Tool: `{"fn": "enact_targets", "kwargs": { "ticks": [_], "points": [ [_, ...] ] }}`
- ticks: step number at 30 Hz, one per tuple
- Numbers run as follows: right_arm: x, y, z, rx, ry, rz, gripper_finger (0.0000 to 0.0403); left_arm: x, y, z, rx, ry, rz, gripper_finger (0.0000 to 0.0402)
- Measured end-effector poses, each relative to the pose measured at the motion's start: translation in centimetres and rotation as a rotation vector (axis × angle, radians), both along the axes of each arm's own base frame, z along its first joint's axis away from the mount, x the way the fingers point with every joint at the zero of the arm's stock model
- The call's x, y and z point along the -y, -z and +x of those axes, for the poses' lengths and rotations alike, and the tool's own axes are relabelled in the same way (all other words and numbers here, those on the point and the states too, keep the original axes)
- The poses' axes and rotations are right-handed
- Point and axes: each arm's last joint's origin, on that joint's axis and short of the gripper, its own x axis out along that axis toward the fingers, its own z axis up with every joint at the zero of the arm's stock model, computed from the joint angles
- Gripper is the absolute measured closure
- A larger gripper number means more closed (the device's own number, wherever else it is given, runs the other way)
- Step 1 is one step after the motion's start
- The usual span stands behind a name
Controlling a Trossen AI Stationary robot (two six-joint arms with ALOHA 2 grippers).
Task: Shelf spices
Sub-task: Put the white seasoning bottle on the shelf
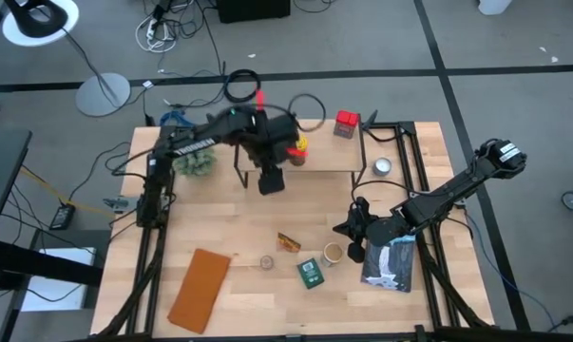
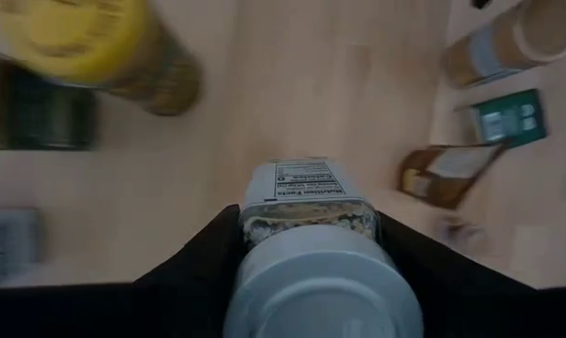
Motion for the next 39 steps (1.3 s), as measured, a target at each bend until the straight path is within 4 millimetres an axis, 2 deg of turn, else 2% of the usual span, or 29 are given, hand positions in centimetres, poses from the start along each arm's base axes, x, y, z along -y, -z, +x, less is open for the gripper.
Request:
{"fn": "enact_targets", "kwargs": {
  "ticks": [7, 14, 20, 26, 35, 39],
  "points": [
    [0.0, 0.0, 0.0, 0.001, 0.001, 0.002, 0.0402, -3.5, -0.3, -1.0, 0.003, 0.085, 0.07, 0.0209],
    [-0.1, 0.0, 0.0, -0.002, -0.01, 0.008, 0.0402, -5.8, -0.5, -2.0, 0.004, 0.049, 0.084, 0.0209],
    [-0.6, 0.0, -0.3, -0.005, -0.035, 0.009, 0.0402, -5.8, -1.9, -4.4, 0.028, 0.017, 0.088, 0.0209],
    [-0.7, 0.0, -0.3, -0.005, -0.038, 0.018, 0.0402, -5.1, -0.1, -6.9, -0.073, -0.037, 0.048, 0.0209],
    [-0.7, 0.0, -0.3, 0.004, -0.015, 0.054, 0.0402, -5.8, 3.0, -5.9, -0.128, 0.017, 0.098, 0.0209],
    [-0.7, -0.1, -0.2, 0.012, -0.014, 0.059, 0.0402, -6.2, 3.1, -5.4, -0.091, 0.032, 0.133, 0.0209]
  ]
}}
